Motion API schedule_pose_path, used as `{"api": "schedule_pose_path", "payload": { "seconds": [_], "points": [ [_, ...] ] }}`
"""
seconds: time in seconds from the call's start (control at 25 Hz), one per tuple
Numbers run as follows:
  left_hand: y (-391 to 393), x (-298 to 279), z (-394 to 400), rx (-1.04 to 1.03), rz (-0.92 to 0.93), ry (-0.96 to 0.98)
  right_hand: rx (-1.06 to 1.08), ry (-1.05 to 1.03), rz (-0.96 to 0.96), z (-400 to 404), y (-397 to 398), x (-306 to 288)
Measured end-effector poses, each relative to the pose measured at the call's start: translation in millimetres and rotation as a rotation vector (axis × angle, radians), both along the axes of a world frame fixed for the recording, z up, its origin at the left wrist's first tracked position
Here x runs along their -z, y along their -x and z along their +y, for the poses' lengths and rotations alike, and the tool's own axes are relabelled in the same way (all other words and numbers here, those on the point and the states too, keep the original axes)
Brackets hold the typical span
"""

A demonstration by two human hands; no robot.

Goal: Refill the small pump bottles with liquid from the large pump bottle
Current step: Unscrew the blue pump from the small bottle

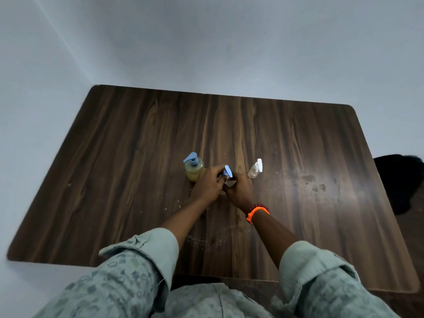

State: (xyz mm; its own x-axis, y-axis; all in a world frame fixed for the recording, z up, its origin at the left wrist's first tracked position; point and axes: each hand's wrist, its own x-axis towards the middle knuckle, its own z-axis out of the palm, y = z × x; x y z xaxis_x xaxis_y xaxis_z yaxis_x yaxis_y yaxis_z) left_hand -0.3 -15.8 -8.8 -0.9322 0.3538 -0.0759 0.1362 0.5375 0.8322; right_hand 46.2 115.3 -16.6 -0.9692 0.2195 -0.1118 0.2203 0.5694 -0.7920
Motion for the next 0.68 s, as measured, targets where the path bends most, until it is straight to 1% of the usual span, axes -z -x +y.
{"api": "schedule_pose_path", "payload": {
  "seconds": [0.08, 0.16, 0.24, 0.32, 0.36, 0.44, 0.48, 0.6, 0.68],
  "points": [
    [-10.6, -0.9, 2.6, -0.075, 0.025, -0.041, -0.012, -0.025, 0.048, -1.9, -8.2, 0.4],
    [-17.9, -1.1, 4.4, -0.176, 0.035, -0.075, 0.018, -0.054, 0.050, -7.8, -16.7, 0.4],
    [-22.8, -1.2, 5.8, -0.262, -0.013, -0.088, 0.048, -0.085, 0.038, -10.9, -25.1, 0.9],
    [-24.9, -2.9, 6.2, -0.308, -0.099, -0.108, 0.044, -0.096, 0.034, -9.5, -32.3, 1.3],
    [-26.2, -3.5, 5.5, -0.303, -0.175, -0.158, 0.036, -0.089, 0.030, -7.8, -35.4, 0.6],
    [-29.1, -3.5, 3.0, -0.242, -0.374, -0.326, 0.034, -0.060, 0.017, -1.8, -38.8, -1.7],
    [-31.1, -3.8, 0.9, -0.214, -0.427, -0.384, 0.040, -0.048, 0.006, 1.7, -39.6, -2.7],
    [-36.7, -2.6, -5.1, -0.269, -0.380, -0.403, 0.078, -0.044, -0.022, 7.4, -43.8, -4.4],
    [-38.2, -1.8, -5.9, -0.303, -0.384, -0.405, 0.074, -0.044, -0.029, 8.0, -46.0, -4.5]
  ]
}}
